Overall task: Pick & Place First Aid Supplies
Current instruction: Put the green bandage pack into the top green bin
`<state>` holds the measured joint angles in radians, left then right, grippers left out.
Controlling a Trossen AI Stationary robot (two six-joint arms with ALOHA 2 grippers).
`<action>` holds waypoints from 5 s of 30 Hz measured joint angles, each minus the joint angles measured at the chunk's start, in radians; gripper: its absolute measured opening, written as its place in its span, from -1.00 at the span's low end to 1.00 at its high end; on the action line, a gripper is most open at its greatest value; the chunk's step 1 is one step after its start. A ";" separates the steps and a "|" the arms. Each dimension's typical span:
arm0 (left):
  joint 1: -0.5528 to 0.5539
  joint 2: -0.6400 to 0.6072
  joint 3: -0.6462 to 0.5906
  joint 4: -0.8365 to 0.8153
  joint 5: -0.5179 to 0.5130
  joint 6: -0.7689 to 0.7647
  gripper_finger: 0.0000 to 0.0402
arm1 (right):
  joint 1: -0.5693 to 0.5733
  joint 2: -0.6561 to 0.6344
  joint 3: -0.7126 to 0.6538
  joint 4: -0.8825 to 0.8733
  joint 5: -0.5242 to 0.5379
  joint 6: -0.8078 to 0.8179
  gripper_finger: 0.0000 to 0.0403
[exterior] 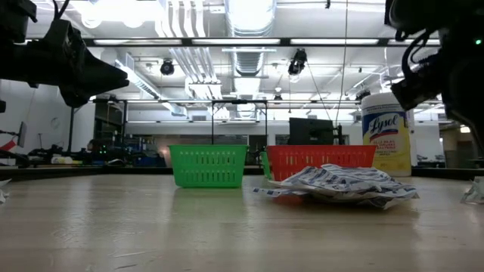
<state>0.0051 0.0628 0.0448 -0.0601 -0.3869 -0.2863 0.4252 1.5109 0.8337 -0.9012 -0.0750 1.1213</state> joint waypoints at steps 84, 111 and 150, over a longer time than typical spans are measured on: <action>0.000 0.000 0.000 0.005 -0.004 -0.216 -0.46 | -0.047 0.010 -0.059 0.045 0.002 -0.198 -0.74; 0.000 0.000 -0.002 0.023 -0.005 -0.216 -0.46 | -0.081 0.001 -0.058 0.055 -0.012 -0.297 -0.44; 0.000 0.000 -0.001 0.024 -0.004 -0.216 -0.46 | -0.093 0.000 -0.133 0.155 -0.024 -0.310 -0.95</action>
<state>0.0051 0.0626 0.0437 -0.0364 -0.3914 -0.5018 0.3323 1.5112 0.7010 -0.7459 -0.0990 0.8114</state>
